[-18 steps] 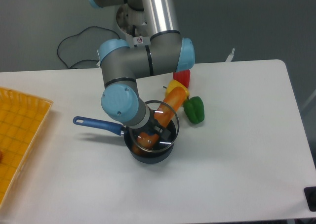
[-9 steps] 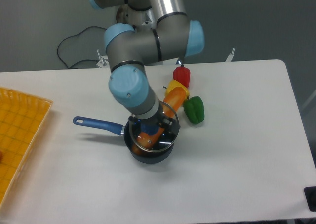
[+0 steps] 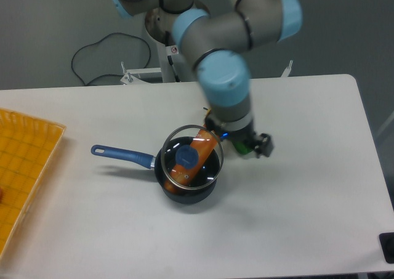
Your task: Close the pot lid
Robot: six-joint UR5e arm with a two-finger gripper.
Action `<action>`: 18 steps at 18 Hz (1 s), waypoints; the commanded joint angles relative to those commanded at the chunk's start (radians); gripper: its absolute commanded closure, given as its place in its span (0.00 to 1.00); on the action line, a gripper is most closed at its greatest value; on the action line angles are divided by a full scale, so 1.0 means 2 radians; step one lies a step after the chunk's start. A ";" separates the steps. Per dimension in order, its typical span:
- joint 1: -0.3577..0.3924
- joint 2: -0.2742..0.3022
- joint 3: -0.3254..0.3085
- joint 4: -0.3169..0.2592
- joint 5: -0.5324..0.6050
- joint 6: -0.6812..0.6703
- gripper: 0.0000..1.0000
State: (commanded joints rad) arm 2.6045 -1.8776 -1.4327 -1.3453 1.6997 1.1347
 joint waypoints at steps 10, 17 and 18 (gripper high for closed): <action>0.070 0.001 -0.028 0.021 -0.025 0.089 0.00; 0.091 -0.018 -0.031 0.075 -0.057 0.152 0.00; 0.091 -0.024 -0.029 0.076 -0.057 0.155 0.00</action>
State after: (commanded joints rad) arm 2.7857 -1.9250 -1.4911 -1.1935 1.5861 1.4449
